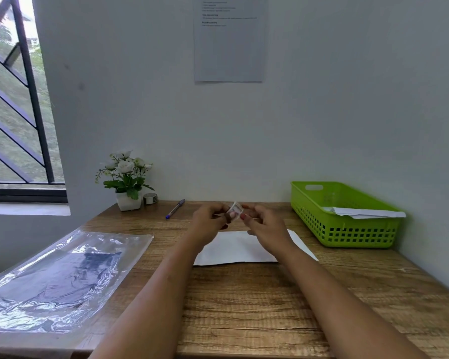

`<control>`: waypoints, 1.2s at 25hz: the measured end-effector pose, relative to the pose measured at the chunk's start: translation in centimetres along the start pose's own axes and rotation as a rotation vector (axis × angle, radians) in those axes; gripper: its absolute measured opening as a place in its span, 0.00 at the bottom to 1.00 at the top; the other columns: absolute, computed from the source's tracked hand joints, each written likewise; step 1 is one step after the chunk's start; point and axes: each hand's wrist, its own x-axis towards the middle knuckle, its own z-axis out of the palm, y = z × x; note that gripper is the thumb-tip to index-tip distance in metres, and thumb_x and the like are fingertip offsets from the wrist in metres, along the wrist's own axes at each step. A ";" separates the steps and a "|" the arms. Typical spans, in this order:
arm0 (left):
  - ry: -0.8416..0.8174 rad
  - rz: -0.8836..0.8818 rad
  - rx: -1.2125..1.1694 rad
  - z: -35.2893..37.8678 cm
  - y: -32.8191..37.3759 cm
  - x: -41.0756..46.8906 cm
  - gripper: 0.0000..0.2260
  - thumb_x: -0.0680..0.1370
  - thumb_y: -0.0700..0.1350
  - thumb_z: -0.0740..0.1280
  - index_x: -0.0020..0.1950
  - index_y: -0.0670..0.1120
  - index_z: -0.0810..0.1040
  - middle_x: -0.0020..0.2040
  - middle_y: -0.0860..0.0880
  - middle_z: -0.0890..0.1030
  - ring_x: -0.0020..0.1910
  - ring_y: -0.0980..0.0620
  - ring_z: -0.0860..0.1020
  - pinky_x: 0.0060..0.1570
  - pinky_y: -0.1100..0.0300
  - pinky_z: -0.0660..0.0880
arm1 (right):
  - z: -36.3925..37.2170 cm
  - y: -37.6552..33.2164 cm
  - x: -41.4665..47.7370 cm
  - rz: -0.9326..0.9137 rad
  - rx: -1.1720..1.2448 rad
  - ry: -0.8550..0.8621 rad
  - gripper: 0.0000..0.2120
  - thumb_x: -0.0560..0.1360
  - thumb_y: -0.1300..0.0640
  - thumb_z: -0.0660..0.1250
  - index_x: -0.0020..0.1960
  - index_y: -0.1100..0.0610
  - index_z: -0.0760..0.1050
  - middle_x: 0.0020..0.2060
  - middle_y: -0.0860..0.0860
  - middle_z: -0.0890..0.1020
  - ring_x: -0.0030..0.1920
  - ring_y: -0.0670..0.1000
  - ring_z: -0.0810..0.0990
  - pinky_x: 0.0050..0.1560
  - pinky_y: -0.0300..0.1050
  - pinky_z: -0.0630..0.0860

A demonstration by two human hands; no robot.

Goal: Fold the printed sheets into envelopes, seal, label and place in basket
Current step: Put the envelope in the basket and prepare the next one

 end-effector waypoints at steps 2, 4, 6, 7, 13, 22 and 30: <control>-0.038 0.009 -0.028 0.5 -0.2 0.1 0.07 0.76 0.43 0.68 0.50 0.42 0.82 0.51 0.42 0.81 0.50 0.50 0.79 0.46 0.62 0.76 | 0.0 -0.1 0.0 -0.012 0.020 0.025 0.15 0.75 0.57 0.69 0.61 0.55 0.77 0.43 0.47 0.82 0.47 0.48 0.81 0.47 0.46 0.81; -0.070 0.006 -0.050 0.8 -0.4 0.1 0.07 0.77 0.43 0.67 0.51 0.41 0.81 0.49 0.43 0.81 0.49 0.50 0.79 0.46 0.62 0.77 | -0.1 -0.1 0.0 -0.031 -0.006 0.076 0.16 0.73 0.58 0.72 0.60 0.56 0.78 0.43 0.50 0.84 0.45 0.48 0.81 0.47 0.46 0.81; -0.082 -0.001 -0.056 1.2 -0.3 0.0 0.07 0.77 0.44 0.67 0.50 0.43 0.82 0.47 0.45 0.81 0.46 0.51 0.80 0.46 0.62 0.78 | -0.3 -0.2 0.0 -0.047 -0.027 0.132 0.15 0.71 0.58 0.73 0.57 0.57 0.80 0.43 0.53 0.84 0.45 0.50 0.82 0.46 0.49 0.81; -0.082 0.000 -0.055 1.3 -0.3 -0.1 0.07 0.76 0.45 0.67 0.50 0.44 0.82 0.47 0.46 0.81 0.46 0.51 0.80 0.46 0.62 0.78 | -0.3 -0.2 0.0 -0.059 -0.037 0.154 0.13 0.71 0.59 0.73 0.55 0.58 0.81 0.42 0.54 0.84 0.44 0.51 0.82 0.46 0.51 0.81; -0.061 0.019 0.009 1.2 -0.4 -0.2 0.07 0.73 0.42 0.72 0.50 0.46 0.83 0.50 0.47 0.82 0.49 0.52 0.79 0.48 0.62 0.78 | -0.5 -0.1 0.0 -0.083 -0.039 0.211 0.07 0.72 0.62 0.72 0.50 0.62 0.82 0.40 0.55 0.85 0.40 0.52 0.82 0.44 0.50 0.81; 0.012 0.087 0.312 1.3 -0.3 -0.5 0.05 0.74 0.50 0.70 0.46 0.50 0.81 0.44 0.51 0.80 0.44 0.52 0.77 0.42 0.57 0.78 | -0.4 0.5 0.3 -0.082 -0.107 0.182 0.03 0.75 0.62 0.68 0.42 0.55 0.78 0.34 0.47 0.78 0.36 0.44 0.75 0.38 0.42 0.75; 0.068 0.082 0.412 1.1 -0.8 -0.5 0.09 0.74 0.49 0.71 0.43 0.43 0.79 0.44 0.46 0.78 0.42 0.50 0.75 0.41 0.51 0.79 | -0.8 0.6 0.4 0.050 0.095 0.216 0.07 0.77 0.62 0.64 0.42 0.52 0.74 0.37 0.50 0.78 0.35 0.46 0.75 0.33 0.43 0.76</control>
